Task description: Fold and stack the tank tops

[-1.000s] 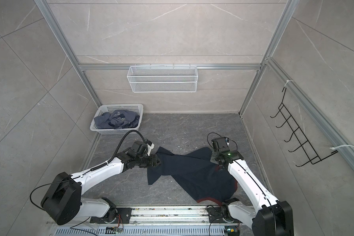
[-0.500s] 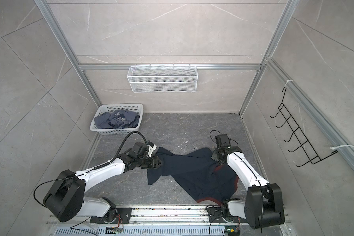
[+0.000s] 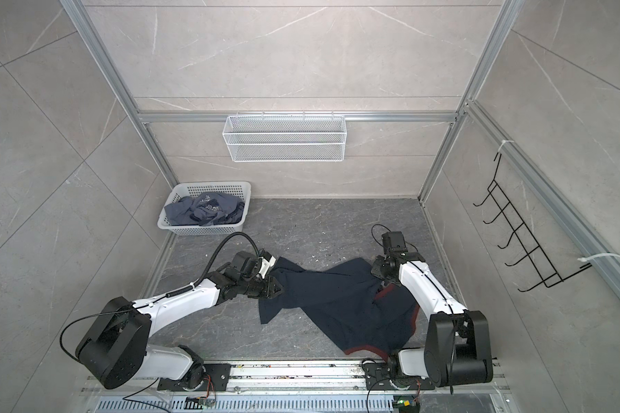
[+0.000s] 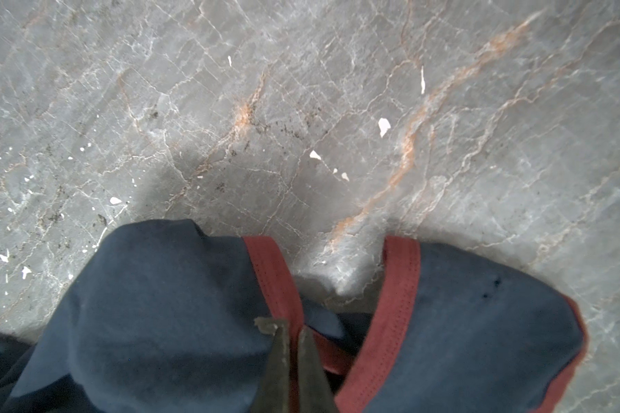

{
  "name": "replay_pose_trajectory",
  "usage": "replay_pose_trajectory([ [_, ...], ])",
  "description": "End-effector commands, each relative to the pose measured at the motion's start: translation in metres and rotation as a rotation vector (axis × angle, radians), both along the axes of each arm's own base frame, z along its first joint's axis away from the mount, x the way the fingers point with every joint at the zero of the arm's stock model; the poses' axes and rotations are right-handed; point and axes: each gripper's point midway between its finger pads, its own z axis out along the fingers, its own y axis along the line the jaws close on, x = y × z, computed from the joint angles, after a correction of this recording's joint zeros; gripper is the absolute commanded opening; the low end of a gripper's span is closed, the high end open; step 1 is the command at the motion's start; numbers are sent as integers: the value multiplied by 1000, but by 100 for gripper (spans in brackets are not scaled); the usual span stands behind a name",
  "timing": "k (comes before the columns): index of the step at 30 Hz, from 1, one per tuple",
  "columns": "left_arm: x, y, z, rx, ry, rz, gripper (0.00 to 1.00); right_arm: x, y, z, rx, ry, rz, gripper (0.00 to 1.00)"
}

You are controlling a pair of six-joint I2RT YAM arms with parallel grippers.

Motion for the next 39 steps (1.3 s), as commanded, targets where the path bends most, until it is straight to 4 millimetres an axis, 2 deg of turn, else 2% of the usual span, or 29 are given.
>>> replay_pose_trajectory([
  [1,0,1,13,-24,-44,-3,22,6,-1,8,-3,-22,2,0],
  [3,-3,4,14,-17,-45,-1,22,7,-2,9,-5,-24,0,0],
  [6,-7,9,13,-7,-49,1,32,7,-2,9,1,-28,-1,0],
  [8,-7,12,12,3,-55,11,33,8,0,10,8,-31,2,0],
  [14,2,18,10,13,-74,79,22,7,0,12,11,-34,7,0],
  [19,9,23,13,1,-97,126,20,6,1,13,12,-37,11,0],
  [24,8,16,11,-20,-74,104,17,6,1,13,15,-39,13,0],
  [34,8,8,2,-44,-35,85,24,6,3,13,24,-45,16,0],
  [39,9,8,4,-45,-42,88,12,5,2,16,19,-48,13,0],
])
